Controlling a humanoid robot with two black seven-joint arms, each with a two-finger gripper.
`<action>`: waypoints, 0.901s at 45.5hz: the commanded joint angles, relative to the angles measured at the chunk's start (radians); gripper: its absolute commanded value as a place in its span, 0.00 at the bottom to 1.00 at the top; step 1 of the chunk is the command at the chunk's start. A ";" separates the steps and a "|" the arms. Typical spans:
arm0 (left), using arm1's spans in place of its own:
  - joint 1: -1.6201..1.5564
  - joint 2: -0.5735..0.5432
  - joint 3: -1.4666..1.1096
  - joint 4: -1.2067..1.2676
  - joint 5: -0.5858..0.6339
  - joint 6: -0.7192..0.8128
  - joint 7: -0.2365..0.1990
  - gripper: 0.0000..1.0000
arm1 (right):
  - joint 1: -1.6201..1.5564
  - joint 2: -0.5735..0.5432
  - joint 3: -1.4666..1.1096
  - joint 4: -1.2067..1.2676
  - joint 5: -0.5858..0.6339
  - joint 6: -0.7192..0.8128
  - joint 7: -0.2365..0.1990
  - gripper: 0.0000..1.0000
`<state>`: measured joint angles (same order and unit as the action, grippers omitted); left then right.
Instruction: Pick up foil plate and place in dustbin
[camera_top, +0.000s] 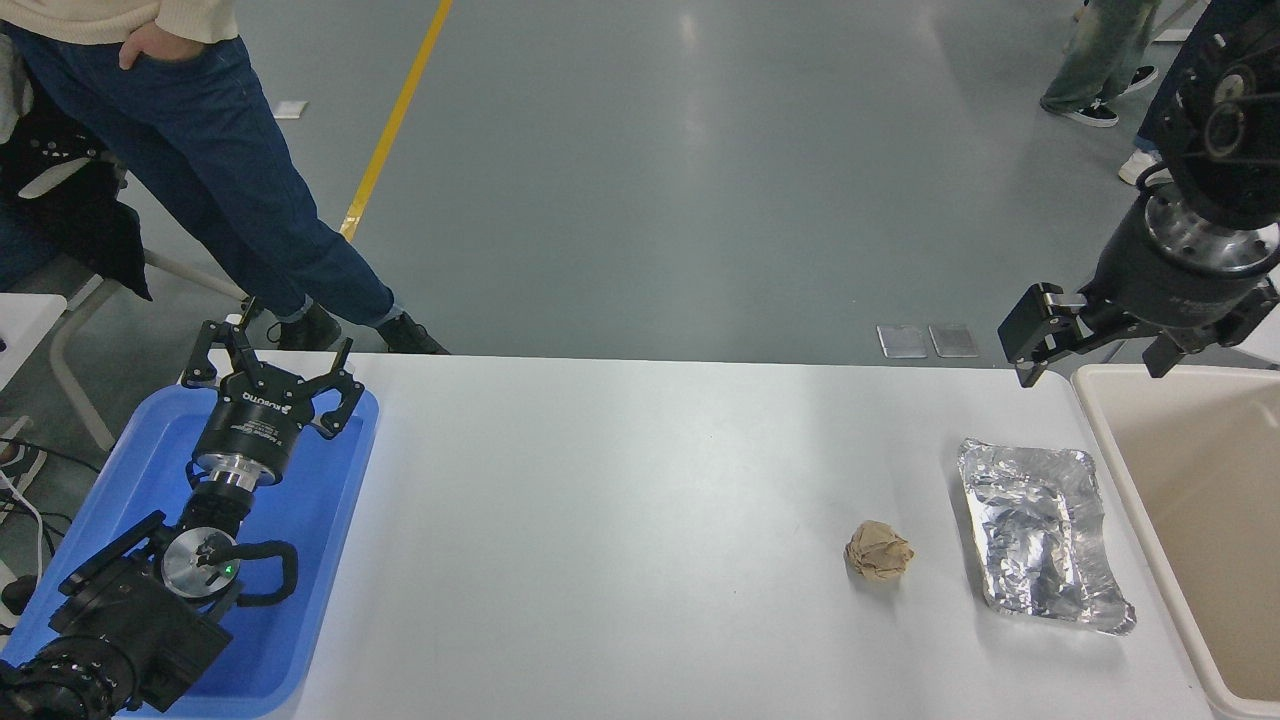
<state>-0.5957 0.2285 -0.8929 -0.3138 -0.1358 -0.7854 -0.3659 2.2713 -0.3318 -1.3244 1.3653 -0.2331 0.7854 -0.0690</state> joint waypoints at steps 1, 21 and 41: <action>0.001 0.000 0.000 -0.001 -0.001 0.000 -0.001 1.00 | -0.003 -0.001 0.001 0.000 0.000 0.000 0.000 1.00; -0.001 0.000 0.000 -0.001 -0.001 0.000 0.001 1.00 | -0.010 -0.003 0.004 0.000 0.000 0.000 0.000 1.00; -0.001 0.000 0.000 0.001 -0.001 0.000 0.001 1.00 | -0.001 -0.018 0.004 0.000 0.000 0.000 0.000 1.00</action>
<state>-0.5962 0.2286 -0.8928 -0.3139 -0.1365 -0.7854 -0.3650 2.2624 -0.3450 -1.3207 1.3653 -0.2332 0.7854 -0.0690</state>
